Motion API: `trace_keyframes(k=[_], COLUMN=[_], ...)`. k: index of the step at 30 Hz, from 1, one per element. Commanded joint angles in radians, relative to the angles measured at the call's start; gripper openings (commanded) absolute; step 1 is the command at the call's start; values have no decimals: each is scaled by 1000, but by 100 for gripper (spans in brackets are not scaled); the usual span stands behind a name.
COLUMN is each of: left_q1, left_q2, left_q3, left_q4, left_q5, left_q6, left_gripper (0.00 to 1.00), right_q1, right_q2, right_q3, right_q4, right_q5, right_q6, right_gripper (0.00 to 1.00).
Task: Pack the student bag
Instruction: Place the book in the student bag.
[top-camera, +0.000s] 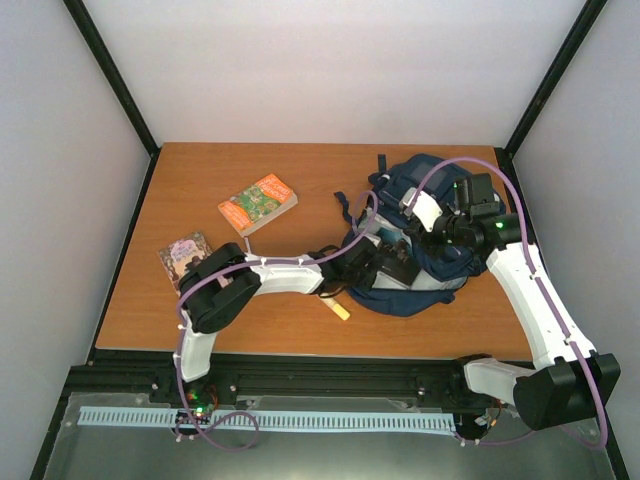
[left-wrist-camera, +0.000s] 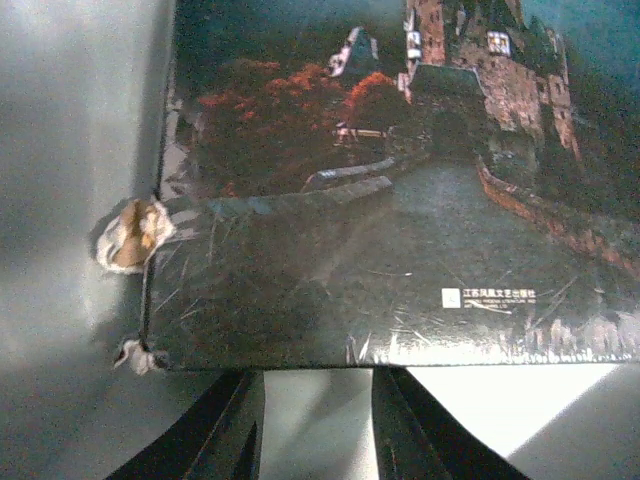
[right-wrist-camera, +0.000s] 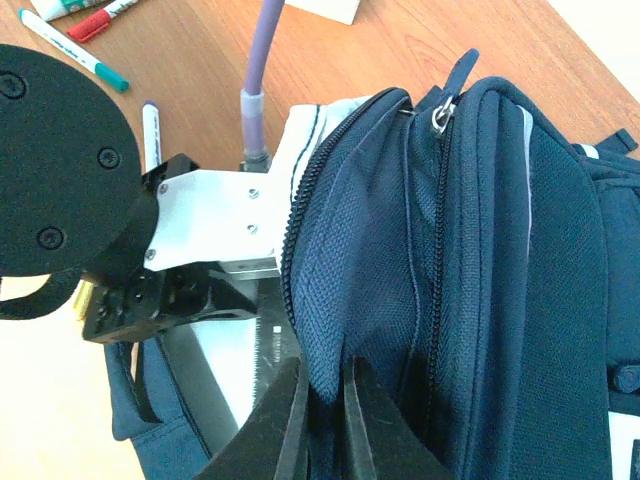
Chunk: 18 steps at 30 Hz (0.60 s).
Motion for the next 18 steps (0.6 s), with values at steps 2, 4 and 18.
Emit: trace_keyframes(k=[2, 4, 18], left_q1=[11, 13, 31], left_q2=[44, 51, 146], left_q3=[28, 28, 105], left_q4=[205, 255, 378], left_q5=[-107, -117, -40], left_q6=[-54, -58, -104], left_gripper=[36, 38, 45], right_q1=[15, 14, 14], right_q2=[-51, -53, -32], right_q3=[29, 21, 17], right_q4=[45, 45, 66], right_q5=[-130, -125, -102], right_q6=[-49, -51, -32], right_gripper=[3, 3, 3])
